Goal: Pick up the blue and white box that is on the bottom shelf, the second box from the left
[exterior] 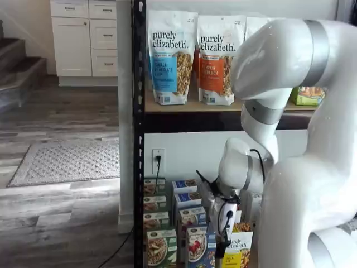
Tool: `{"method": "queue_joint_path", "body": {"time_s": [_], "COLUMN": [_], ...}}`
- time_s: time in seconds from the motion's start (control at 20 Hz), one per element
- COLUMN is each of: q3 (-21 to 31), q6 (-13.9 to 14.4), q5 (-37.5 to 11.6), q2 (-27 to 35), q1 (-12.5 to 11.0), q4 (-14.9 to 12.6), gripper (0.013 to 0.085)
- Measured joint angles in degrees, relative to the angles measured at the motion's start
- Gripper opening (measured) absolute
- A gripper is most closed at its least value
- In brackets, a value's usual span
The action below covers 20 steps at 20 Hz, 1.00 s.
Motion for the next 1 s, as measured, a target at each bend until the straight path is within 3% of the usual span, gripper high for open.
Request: {"method": "queue_joint_path", "body": {"time_s": [0.45, 0.7, 0.9, 1.0], "q3": [-3.46, -4.91, -6.5, -7.11], "q6": [-3.92, -9.82, -11.93, -15.84], "q5": [-1.26, -3.53, -5.32, -6.78], "q2": [5.52, 8.18, 10.91, 11.94], "q1": [-0.56, 0.22, 0.7, 1.29], "q4": [3.19, 10.07, 12.52, 17.14], "gripper": [0.085, 0.085, 0.085, 0.085]}}
